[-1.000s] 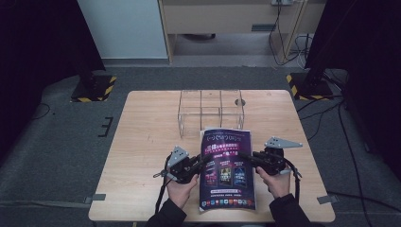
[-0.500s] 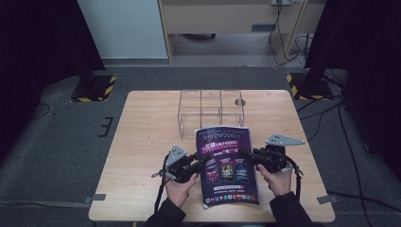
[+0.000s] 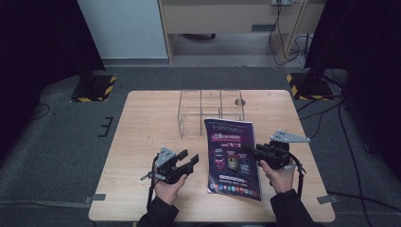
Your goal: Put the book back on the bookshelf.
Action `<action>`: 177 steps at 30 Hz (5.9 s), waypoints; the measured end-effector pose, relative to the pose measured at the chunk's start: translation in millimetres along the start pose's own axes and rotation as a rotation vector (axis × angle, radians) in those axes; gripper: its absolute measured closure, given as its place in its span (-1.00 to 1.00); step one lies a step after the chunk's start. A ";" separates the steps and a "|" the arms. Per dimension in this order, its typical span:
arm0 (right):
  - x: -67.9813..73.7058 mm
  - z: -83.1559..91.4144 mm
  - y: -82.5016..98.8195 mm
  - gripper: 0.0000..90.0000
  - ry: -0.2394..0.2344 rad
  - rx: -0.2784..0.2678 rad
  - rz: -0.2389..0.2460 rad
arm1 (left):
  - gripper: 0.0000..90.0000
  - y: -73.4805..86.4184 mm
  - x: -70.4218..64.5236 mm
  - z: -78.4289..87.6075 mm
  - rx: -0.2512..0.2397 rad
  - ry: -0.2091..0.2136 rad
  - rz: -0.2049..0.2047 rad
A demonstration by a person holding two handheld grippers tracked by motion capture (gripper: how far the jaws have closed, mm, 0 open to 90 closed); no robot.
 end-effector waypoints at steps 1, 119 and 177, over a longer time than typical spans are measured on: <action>-0.1 1.0 -1.5 0.84 0.002 -0.004 0.001 | -0.04 2.6 5.3 1.0 0.013 -0.015 0.001; -25.4 -27.0 -30.1 0.82 0.362 -0.099 0.057 | -0.74 36.3 75.1 -12.3 0.288 -0.413 -0.152; -40.7 -60.9 -64.0 0.84 0.543 -0.191 0.120 | -0.75 36.2 75.0 -12.3 0.290 -0.409 -0.153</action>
Point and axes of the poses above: each handheld gripper's, and its own axes: z roughly backward along the jaws, y roughly out of its underside, x roughly to its left, the point moved 1 cm from there along -z, roughly forward along the jaws, and after that the axes turned 10 degrees about -y, right-handed, at the moved point
